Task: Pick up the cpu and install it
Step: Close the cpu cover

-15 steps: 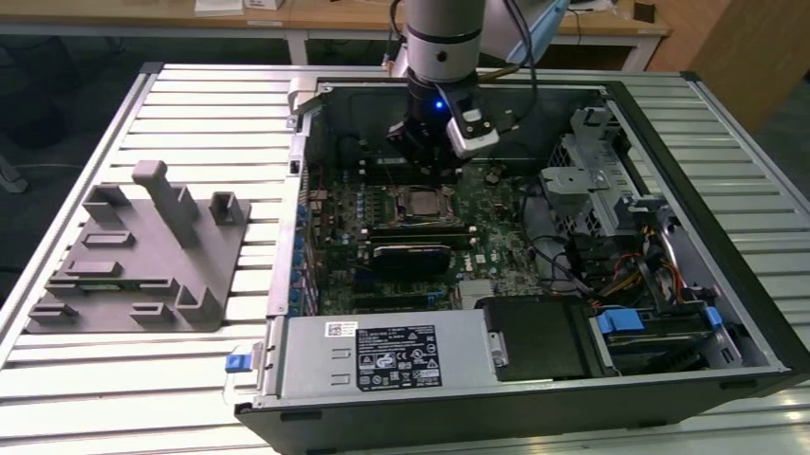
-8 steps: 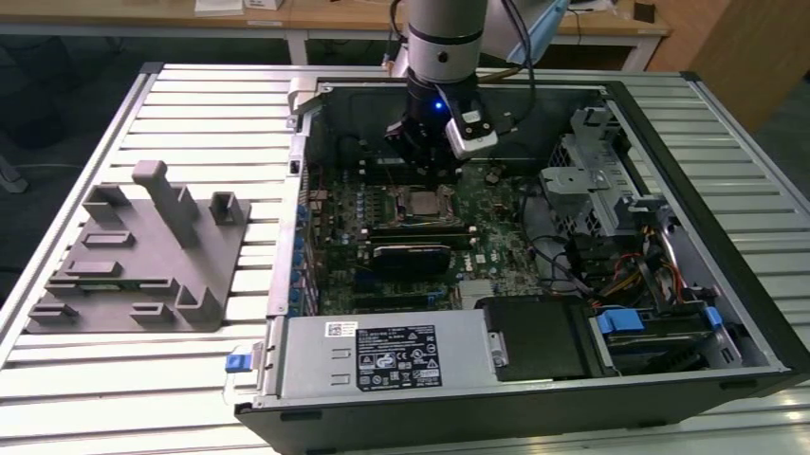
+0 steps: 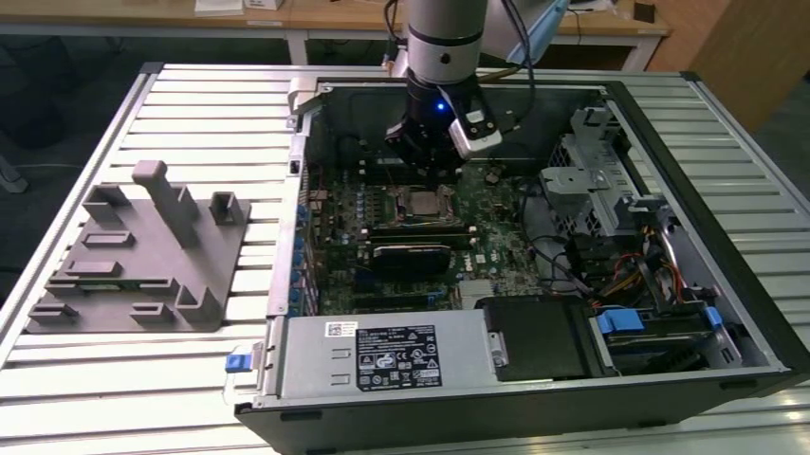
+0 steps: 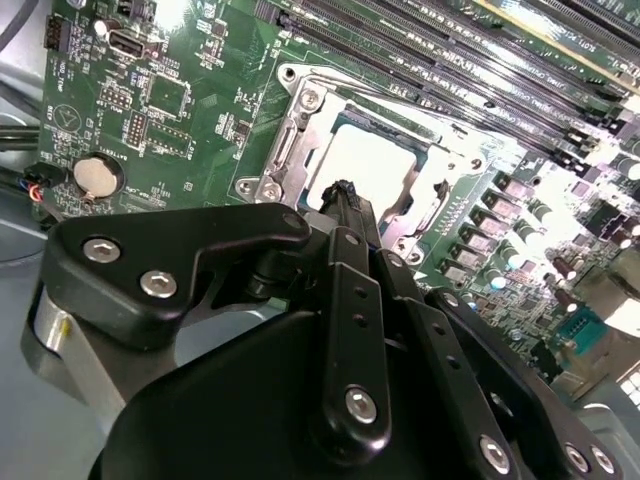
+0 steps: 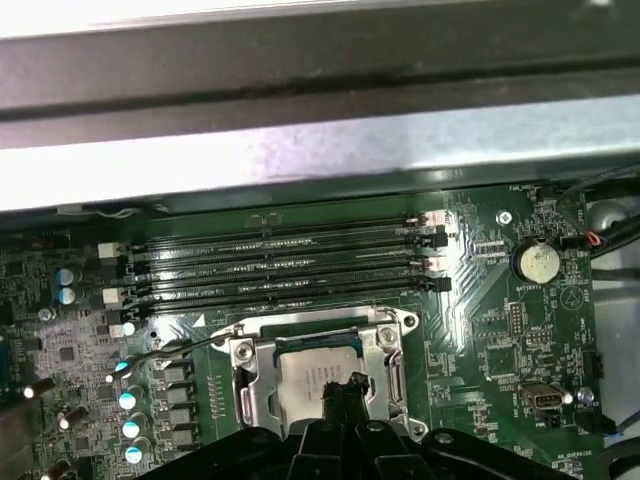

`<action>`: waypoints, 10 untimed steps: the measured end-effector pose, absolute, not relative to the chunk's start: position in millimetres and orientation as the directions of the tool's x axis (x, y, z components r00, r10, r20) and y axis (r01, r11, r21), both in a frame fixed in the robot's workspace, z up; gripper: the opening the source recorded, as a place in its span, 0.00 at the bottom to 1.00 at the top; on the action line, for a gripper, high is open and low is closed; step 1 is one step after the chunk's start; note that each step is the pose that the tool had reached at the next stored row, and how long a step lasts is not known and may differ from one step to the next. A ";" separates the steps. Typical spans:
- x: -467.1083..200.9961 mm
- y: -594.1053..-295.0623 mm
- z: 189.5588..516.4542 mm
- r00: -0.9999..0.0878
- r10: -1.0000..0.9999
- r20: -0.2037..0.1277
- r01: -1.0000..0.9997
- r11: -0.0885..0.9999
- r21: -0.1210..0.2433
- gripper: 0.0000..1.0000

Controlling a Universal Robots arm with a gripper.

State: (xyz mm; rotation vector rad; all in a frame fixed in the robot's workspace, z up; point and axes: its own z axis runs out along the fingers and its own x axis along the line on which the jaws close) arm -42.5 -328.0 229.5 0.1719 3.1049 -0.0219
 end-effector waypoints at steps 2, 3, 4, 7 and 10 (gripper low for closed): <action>-43.6 -328.1 229.1 -0.993 0.109 -0.033 0.110 0.994 -0.012 0.11; -44.8 -328.1 228.6 -0.994 0.107 -0.033 0.108 0.994 -0.012 0.11; -45.9 -328.3 228.1 -0.994 0.106 -0.035 0.106 0.994 -0.012 0.11; -48.4 -328.5 226.1 -0.994 0.102 -0.041 0.102 0.995 -0.011 0.11; -48.9 -329.6 222.4 -0.994 0.100 -0.042 0.101 0.995 -0.011 0.11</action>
